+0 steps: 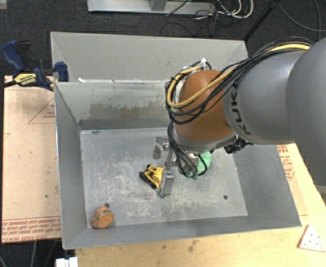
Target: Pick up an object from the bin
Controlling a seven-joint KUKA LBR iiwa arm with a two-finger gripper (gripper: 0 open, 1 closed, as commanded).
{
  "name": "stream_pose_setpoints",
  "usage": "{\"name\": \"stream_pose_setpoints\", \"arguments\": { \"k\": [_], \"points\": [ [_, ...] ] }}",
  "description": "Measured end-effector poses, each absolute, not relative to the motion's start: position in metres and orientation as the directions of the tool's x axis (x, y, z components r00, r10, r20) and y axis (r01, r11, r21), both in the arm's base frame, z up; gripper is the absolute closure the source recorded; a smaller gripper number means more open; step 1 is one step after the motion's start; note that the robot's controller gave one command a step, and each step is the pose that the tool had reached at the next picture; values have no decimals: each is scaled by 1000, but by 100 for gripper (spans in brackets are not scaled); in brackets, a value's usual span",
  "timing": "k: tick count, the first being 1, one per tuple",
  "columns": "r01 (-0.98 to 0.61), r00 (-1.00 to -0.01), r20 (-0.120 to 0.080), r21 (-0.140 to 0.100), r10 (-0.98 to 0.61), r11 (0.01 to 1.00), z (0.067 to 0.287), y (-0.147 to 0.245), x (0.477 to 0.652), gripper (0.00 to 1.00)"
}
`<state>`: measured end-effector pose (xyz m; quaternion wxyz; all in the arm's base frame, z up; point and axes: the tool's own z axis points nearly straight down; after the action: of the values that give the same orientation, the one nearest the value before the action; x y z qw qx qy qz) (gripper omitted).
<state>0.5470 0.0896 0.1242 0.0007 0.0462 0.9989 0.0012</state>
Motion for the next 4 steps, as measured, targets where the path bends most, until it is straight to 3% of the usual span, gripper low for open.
{"name": "stream_pose_setpoints", "arguments": {
  "k": [1,2,3,4],
  "points": [
    [140,-990,-2,1,140,990,92,65,584,100],
    [140,-990,-2,2,140,990,92,65,584,0],
    [140,-990,-2,2,140,990,92,65,584,0],
    [82,-997,-4,1,82,997,87,100,600,0]
  ]
}}
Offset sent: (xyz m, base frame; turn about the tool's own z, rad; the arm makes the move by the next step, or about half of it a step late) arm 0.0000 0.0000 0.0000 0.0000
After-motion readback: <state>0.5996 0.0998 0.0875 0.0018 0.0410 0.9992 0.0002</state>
